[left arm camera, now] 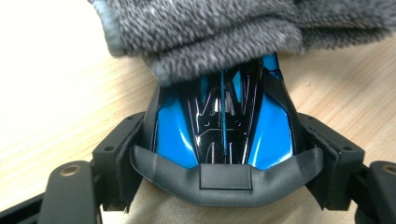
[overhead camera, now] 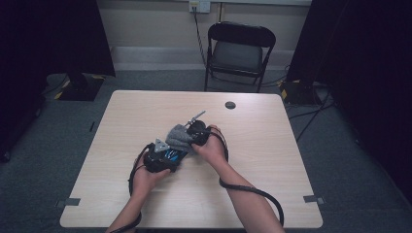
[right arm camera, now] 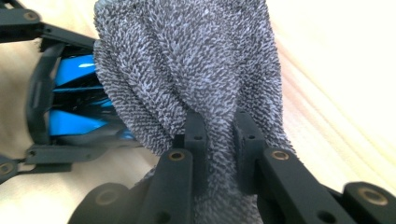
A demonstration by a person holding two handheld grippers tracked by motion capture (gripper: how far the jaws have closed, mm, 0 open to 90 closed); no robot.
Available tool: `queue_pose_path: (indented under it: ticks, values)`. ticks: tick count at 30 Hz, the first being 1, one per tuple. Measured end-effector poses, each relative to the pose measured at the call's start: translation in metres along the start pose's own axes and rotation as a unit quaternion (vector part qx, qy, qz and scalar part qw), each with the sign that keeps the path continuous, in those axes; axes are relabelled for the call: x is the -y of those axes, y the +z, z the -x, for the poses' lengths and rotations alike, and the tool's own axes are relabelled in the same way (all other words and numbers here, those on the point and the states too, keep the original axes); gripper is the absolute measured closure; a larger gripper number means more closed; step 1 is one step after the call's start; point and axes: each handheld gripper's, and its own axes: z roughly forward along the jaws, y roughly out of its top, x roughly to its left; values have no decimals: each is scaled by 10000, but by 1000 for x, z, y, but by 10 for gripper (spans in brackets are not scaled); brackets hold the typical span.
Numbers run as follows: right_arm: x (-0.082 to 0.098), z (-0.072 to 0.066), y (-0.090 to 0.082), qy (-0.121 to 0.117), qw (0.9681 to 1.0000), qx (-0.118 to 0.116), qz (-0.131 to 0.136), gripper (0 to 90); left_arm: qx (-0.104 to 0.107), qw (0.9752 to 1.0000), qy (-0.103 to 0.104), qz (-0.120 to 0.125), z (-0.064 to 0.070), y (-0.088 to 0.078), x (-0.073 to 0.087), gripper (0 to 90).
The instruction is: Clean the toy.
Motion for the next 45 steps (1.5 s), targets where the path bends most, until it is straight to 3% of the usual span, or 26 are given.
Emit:
queue_pose_path:
  ticks: [12,28,45]
  values:
    - [3,22,5,317,9994,138,-48,791,9,10000,-28,4,0,0,0,242]
    - [10,34,9,467,9983,347,-81,791,10,10000,-1,-2,0,0,0,242]
    - [26,48,0,678,9962,536,-95,790,0,10000,0,-1,0,0,0,242]
